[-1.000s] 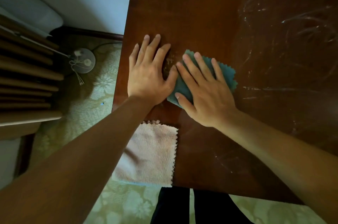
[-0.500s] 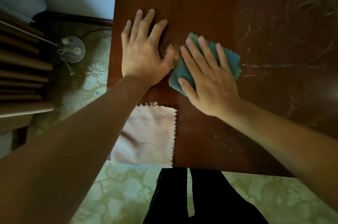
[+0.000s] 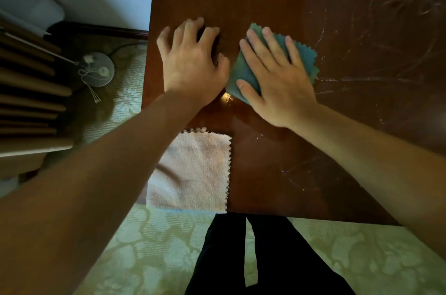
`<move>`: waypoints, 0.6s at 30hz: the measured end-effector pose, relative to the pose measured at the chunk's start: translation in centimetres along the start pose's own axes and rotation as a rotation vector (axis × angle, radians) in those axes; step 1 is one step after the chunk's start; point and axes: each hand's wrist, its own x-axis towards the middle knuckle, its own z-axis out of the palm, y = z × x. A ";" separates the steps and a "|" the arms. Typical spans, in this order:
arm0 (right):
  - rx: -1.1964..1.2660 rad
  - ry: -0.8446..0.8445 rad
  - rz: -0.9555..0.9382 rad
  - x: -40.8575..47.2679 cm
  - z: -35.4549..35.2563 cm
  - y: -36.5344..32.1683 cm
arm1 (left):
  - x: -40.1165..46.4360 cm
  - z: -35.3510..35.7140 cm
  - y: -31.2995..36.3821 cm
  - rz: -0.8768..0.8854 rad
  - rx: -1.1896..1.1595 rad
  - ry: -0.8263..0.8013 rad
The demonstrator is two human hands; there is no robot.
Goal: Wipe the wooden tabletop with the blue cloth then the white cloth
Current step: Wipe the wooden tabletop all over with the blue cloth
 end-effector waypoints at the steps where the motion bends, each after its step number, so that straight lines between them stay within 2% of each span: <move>1: 0.004 -0.001 0.004 -1.1 0.2 -0.3 | -0.6 -0.1 0.6 -0.020 0.013 0.001; 7: 0.000 -0.051 0.003 -7.7 0.8 -2.0 | -9.1 0.9 2.8 -0.065 -0.027 -0.070; 13: 0.000 -0.040 -0.030 -5.5 0.8 -0.1 | -10.0 2.2 2.2 -0.055 -0.012 0.034; 18: 0.004 -0.056 -0.012 -4.4 0.2 0.4 | -10.1 2.3 2.1 -0.052 -0.002 0.051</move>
